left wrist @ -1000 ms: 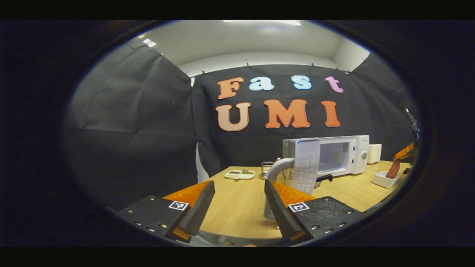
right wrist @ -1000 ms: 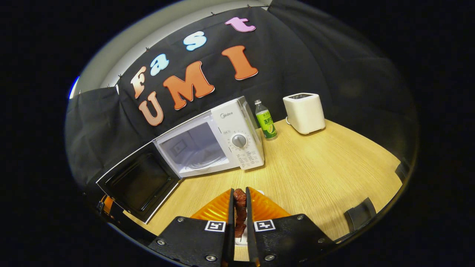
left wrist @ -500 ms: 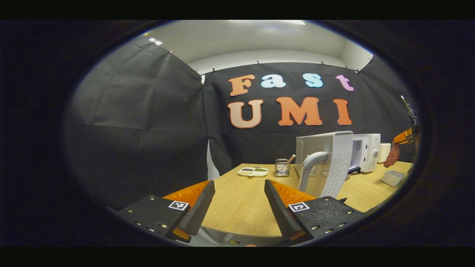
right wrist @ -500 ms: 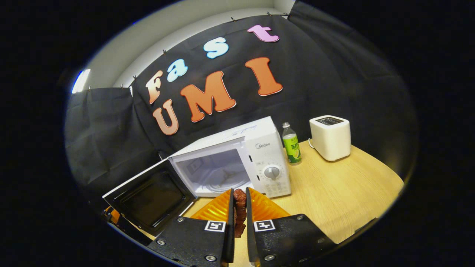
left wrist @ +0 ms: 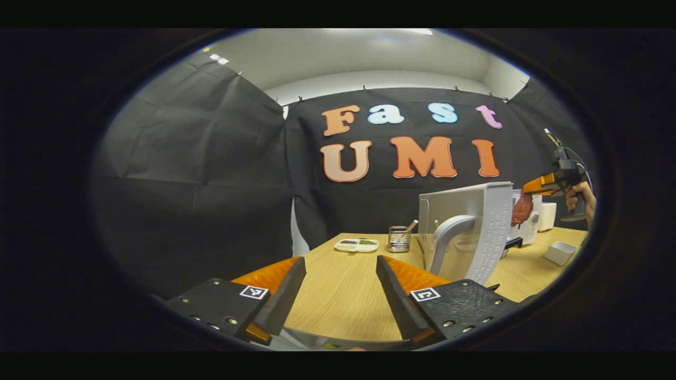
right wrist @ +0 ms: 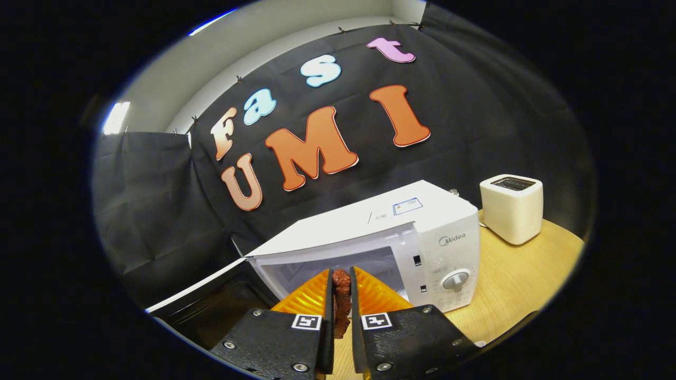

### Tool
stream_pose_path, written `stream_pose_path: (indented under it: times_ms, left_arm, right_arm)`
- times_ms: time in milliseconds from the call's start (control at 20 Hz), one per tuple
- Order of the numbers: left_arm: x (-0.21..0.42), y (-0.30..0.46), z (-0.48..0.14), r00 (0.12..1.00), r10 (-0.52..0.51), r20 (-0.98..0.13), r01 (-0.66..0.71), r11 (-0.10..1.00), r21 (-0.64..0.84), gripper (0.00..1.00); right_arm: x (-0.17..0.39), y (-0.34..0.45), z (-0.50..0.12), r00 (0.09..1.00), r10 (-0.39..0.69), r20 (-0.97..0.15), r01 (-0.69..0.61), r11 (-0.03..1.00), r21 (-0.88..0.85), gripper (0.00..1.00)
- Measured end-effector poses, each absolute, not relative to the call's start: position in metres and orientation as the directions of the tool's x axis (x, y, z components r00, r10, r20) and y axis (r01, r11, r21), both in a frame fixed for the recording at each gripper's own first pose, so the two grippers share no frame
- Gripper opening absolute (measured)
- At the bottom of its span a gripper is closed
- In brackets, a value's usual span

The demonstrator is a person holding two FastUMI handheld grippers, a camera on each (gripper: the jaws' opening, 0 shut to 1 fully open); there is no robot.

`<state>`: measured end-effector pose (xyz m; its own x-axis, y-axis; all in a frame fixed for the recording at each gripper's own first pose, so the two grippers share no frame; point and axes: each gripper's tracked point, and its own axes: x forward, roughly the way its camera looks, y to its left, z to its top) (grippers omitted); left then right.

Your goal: Open the microwave oven with the left hand, put the food in, and close the microwave oven.

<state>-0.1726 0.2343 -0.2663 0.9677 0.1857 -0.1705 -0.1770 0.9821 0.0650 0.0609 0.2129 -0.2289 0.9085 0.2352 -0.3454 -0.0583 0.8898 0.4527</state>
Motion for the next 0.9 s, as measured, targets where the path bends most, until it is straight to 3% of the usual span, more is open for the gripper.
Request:
stream_pose_path:
  times_ms: [550,900]
  left_arm:
    - [-0.180,0.260,-0.277,0.951,0.244,-0.189,-0.234,0.970,0.070,0.81]
    - [-0.183,0.268,-0.280,0.944,0.264,-0.196,-0.254,0.964,0.078,0.82]
  right_arm:
    - [0.131,0.257,-0.317,0.908,0.116,-0.403,0.139,0.824,0.550,0.13]
    - [0.169,0.260,-0.349,0.925,0.021,-0.378,0.229,0.764,0.603,0.13]
